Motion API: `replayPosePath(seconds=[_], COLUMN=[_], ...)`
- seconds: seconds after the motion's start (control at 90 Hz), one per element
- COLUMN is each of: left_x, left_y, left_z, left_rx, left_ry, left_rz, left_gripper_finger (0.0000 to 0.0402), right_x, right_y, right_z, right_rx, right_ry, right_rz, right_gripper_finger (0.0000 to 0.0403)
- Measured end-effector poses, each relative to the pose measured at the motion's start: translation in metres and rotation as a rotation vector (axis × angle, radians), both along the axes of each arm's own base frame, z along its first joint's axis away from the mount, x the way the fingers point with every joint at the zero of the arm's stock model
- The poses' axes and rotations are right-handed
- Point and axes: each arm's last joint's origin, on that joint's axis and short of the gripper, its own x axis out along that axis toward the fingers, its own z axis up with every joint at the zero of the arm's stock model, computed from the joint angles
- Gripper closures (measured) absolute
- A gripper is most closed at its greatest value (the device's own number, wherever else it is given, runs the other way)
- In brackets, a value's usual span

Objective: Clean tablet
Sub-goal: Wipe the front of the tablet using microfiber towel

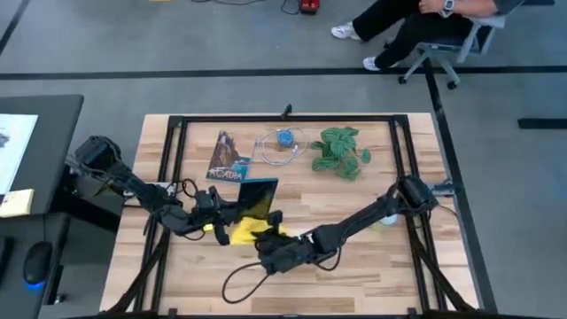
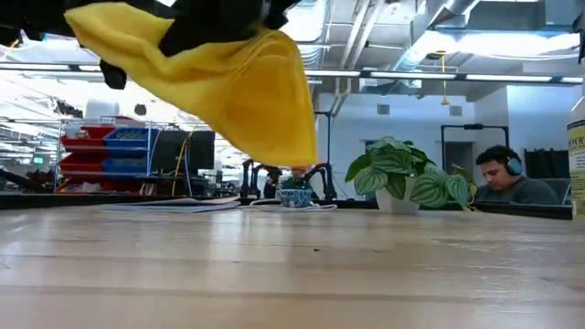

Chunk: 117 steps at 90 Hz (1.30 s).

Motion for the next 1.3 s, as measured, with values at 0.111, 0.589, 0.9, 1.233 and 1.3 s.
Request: replayPosePath(seconds=[0.111, 0.589, 0.9, 1.233, 1.3], left_x=[0.000, -0.002, -0.001, 0.000, -0.001], left_y=[0.000, -0.003, -0.001, 0.000, -0.001], left_z=[0.000, 0.001, 0.000, -0.001, -0.001], left_rx=[0.000, 0.009, 0.001, -0.002, 0.002], left_ry=[0.000, -0.003, -0.002, 0.004, 0.006], left_rz=[0.001, -0.021, -0.011, 0.002, -0.002], left_gripper_finger=[0.0391, 0.0391, 0.0391, 0.0391, 0.0391], right_x=[0.000, -0.038, -0.010, 0.002, 0.000], right_y=[-0.002, -0.020, -0.014, -0.032, -0.033], right_z=[-0.001, 0.010, 0.046, 0.061, 0.061], right_rx=[-0.007, -0.177, -0.178, -0.225, -0.220], right_ry=[0.012, 0.117, -0.100, -0.209, -0.216], right_rz=[-0.006, -0.381, -0.179, -0.232, -0.306], right_gripper_finger=[0.0392, 0.0392, 0.0392, 0.0392, 0.0392])
